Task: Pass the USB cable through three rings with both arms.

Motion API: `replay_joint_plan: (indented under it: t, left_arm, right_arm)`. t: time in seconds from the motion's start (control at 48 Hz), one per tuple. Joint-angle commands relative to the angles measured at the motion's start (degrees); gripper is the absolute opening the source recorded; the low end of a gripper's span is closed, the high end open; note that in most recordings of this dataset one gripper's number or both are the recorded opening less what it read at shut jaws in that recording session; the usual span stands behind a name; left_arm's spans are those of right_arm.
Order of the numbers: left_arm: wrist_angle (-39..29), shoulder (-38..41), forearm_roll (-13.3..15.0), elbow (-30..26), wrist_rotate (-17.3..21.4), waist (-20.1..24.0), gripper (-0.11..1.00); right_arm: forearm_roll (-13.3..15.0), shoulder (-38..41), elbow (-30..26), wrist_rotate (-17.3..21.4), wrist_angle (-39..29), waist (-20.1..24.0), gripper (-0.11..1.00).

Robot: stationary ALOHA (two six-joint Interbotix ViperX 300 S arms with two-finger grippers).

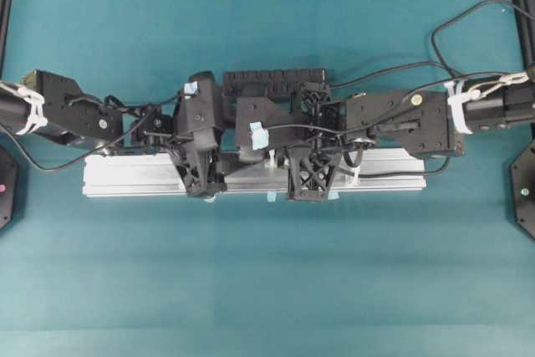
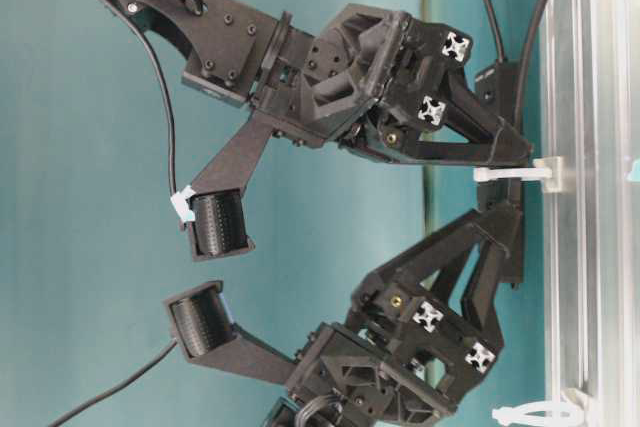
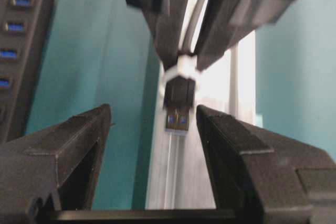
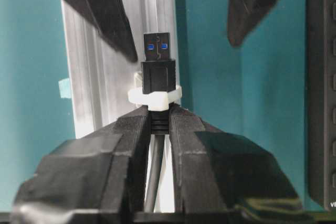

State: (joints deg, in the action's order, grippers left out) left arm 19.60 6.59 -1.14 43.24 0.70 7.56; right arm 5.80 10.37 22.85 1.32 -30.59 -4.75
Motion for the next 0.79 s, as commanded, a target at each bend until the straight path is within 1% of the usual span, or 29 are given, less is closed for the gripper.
replay_joint_plan:
  t: [0.0,0.312,0.604,0.688,0.771]
  left_arm:
    - [0.79,-0.53,-0.18,-0.26,-0.09,-0.35,0.68]
    - [1.49,1.05,-0.18,-0.62,-0.09,-1.58,0.68]
    - [2.37,2.02,-0.09,-1.05,-0.09,-1.67,0.67]
    - [2.37,2.11,-0.18,-1.14,-0.09,-1.67,0.66]
    - [2.37,2.11,-0.18,-1.14,-0.09,-1.67,0.62]
  right_arm:
    - [-0.26,-0.62,-0.44,-0.35,0.44,0.26,-0.06]
    - [-0.35,-0.62,-0.44,-0.26,0.79,0.26,-0.06]
    - [-0.35,-0.62,-0.44,-0.26,0.88,0.35,-0.06]
    - [-0.35,-0.62,-0.44,-0.26,0.88,0.35,-0.06]
    - [-0.35,-0.62,-0.44,-0.26,0.79,0.35,-0.06]
